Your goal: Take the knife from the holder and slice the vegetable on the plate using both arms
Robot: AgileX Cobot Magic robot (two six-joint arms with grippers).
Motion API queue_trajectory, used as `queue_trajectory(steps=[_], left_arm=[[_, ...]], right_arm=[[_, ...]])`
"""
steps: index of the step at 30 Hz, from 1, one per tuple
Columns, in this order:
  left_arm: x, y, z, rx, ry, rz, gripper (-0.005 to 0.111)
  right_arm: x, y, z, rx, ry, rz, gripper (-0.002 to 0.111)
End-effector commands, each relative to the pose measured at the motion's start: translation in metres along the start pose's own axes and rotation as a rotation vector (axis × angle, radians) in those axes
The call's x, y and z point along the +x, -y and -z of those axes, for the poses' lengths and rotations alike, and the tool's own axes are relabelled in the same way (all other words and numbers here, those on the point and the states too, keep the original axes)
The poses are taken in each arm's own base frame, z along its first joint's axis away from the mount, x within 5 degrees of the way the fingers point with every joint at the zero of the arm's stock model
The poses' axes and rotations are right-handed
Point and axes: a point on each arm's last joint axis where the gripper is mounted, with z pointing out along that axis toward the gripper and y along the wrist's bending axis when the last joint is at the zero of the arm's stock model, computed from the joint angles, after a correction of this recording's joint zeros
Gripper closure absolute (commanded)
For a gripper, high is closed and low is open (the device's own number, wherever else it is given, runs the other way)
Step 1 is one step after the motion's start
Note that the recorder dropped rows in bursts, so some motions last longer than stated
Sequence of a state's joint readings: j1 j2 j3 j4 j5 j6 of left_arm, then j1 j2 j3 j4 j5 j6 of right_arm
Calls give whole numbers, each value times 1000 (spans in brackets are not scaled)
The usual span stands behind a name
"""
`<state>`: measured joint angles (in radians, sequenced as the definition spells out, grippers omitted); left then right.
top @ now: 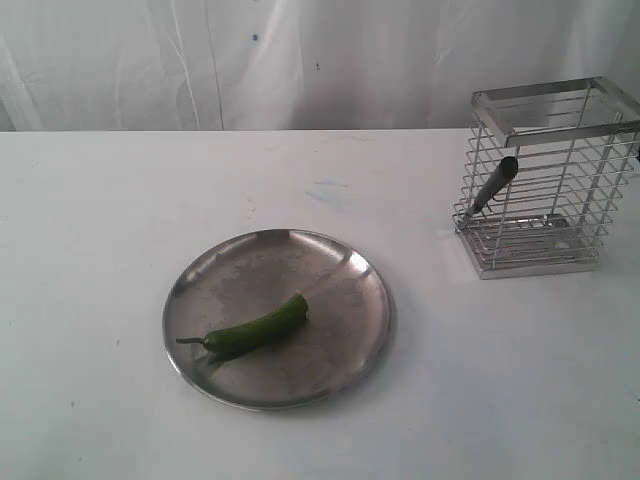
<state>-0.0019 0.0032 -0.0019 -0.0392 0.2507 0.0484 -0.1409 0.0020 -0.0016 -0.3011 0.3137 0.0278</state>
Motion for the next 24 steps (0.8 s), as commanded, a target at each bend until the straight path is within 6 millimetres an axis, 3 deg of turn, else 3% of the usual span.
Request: queue_trajectory(steps=[1, 4, 8, 12, 15, 17, 20, 24], left_arm=[[0, 0, 0, 3, 6, 10, 107], [0, 0, 0, 3, 6, 10, 107], [0, 0, 0, 3, 6, 10, 107], [0, 0, 0, 3, 6, 10, 107], [0, 0, 0, 3, 6, 10, 107], [0, 0, 0, 3, 6, 10, 107], [0, 0, 0, 3, 6, 10, 107], [0, 0, 0, 3, 6, 10, 107]], right_arm=[[-4, 3, 0, 37, 41, 152, 108], [-11, 3, 1, 48, 116, 208, 108], [-41, -3, 10, -10, 468, 69, 108], [-74, -7, 40, -232, 946, -283, 108], [-89, -6, 71, -356, 1299, -328, 108], [-98, 2, 90, -316, 1503, -332, 108], [-111, 15, 106, -291, 1616, -433, 108], [-134, 20, 126, -352, 1665, -415, 108]])
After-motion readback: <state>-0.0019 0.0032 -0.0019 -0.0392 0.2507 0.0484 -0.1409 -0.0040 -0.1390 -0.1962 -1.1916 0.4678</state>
